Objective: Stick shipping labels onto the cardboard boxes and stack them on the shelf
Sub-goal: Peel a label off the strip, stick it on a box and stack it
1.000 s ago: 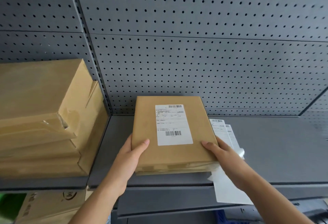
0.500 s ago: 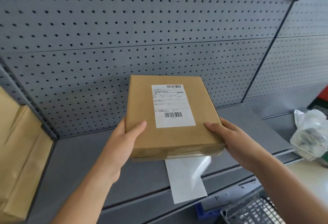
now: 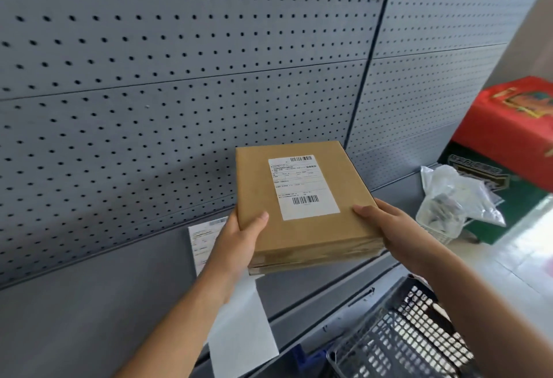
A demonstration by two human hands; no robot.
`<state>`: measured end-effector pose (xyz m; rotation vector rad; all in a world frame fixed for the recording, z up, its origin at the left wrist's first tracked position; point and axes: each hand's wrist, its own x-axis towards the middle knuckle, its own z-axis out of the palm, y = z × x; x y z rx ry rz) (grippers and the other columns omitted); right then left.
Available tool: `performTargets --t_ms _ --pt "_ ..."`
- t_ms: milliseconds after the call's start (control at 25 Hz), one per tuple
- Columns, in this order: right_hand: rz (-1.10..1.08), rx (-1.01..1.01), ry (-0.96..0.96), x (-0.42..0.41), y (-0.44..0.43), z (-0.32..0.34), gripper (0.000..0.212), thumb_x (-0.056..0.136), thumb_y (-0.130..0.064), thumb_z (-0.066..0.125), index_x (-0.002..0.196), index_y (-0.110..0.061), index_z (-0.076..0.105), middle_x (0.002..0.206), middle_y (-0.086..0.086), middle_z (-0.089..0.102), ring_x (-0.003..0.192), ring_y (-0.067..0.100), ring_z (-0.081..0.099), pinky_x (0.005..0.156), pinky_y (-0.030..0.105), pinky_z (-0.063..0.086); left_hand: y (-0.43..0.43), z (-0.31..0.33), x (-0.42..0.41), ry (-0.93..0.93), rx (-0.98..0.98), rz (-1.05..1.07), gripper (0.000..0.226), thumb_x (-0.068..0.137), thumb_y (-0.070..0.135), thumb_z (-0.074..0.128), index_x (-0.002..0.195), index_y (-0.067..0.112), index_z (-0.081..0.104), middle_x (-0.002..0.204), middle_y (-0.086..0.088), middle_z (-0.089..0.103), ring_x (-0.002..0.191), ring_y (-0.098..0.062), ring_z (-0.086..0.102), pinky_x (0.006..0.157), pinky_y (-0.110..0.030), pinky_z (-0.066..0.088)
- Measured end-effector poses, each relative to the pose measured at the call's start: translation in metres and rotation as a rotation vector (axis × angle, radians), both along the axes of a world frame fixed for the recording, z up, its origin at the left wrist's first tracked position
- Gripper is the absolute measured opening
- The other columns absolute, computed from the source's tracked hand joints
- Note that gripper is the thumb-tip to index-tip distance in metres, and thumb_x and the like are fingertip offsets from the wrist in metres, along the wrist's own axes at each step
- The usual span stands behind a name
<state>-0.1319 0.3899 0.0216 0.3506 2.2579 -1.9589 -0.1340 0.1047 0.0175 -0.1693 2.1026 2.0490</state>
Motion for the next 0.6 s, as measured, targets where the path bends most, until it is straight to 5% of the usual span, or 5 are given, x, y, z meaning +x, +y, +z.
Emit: performTargets --t_ms 400,600 --pt "-0.078 -0.006 -0.056 -0.047 0.082 -0.051 0.027 0.096 -0.024 0.059 0.121 -0.023 0.069 0.113 0.011 0.076 0.106 0.035 0.070 0.101 0.053 0.051 0.086 -0.064 -0.033 -0.082 -0.098 -0.050 0.056 0.098 0.047 0.058 0.147 0.025 0.042 0.128 0.010 0.064 0.105 -0.003 0.061 0.081 -0.017 0.044" --pt "-0.039 -0.018 -0.104 -0.061 0.090 -0.062 0.026 0.097 -0.022 0.057 0.120 -0.024 0.069 0.109 0.016 0.075 0.088 0.028 0.072 0.081 0.039 0.059 0.099 -0.078 -0.032 -0.070 -0.140 -0.001 0.069 0.097 0.049 0.058 0.155 0.023 0.031 0.133 0.005 0.063 0.113 -0.012 0.061 0.093 -0.027 0.046"
